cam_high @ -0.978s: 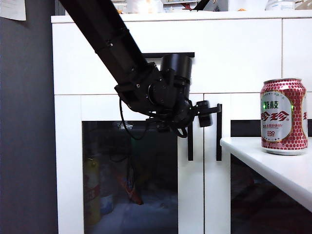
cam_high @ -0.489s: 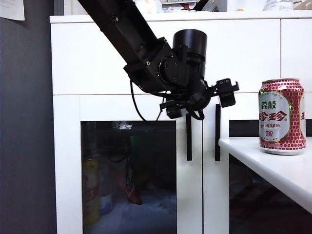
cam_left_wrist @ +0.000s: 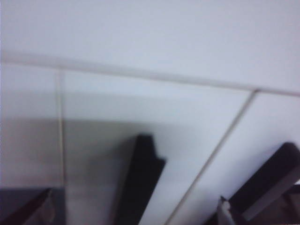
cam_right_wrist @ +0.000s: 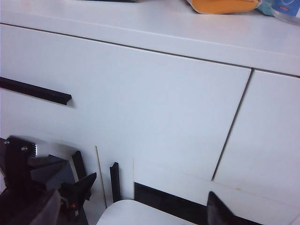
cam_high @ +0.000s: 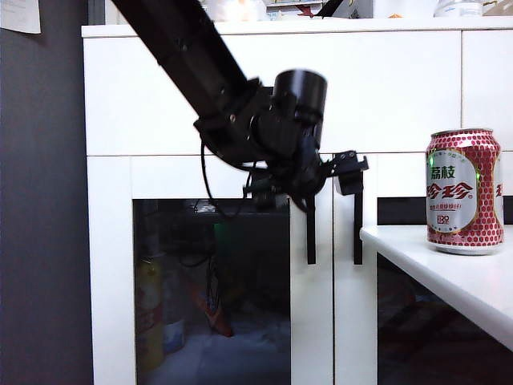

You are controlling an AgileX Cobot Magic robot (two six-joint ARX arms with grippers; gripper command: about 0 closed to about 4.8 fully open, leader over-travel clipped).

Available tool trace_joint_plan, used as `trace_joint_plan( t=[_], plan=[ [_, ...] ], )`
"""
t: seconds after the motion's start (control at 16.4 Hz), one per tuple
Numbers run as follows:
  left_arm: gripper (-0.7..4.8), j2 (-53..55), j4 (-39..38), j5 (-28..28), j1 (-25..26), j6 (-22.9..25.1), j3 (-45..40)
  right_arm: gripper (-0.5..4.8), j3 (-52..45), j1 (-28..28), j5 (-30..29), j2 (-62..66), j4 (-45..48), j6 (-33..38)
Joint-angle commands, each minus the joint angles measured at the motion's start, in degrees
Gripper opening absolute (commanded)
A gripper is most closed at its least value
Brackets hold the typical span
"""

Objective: Open the left door of the white cabinet, pick up a can of beverage from the table on the right, place it inside the cabinet, and finally close the cabinet door.

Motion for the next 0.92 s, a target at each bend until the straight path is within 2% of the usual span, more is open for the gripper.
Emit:
trace_joint_plan(
  t=[0.06, 0.37, 0.49, 0.61, 0.79, 0.92],
  plan=[
    [4.79, 0.76, 0.72, 2.54, 0.02, -1.11, 0.20, 4.00, 0.17, -0.04, 0.20, -0.17, 0.63, -0.74],
    [4.79, 0.76, 0.77, 2.29, -0.09, -0.26, 0.20, 4.00, 0.15, -0.04, 1.57, -0.17, 0.59, -1.25],
    [4.27, 0.76, 0.81, 2.32, -0.07, 1.03, 0.20, 4.00, 0.15, -0.04, 1.57, -0.17, 0.59, -1.25],
    [4.27, 0.76, 0.81, 2.34, 0.09, 1.07, 0.20, 4.00, 0.15, -0.04, 1.57, -0.17, 0.59, -1.25],
    [4.28, 0.76, 0.90, 2.54, 0.70, 4.55, 0.20, 4.00, 0.13, -0.04, 1.57, -0.17, 0.57, -1.25],
    [4.28, 0.76, 1.11, 3.04, 1.33, 4.44, 0.20, 4.00, 0.07, -0.04, 1.57, -0.15, 0.55, -1.25]
  ],
)
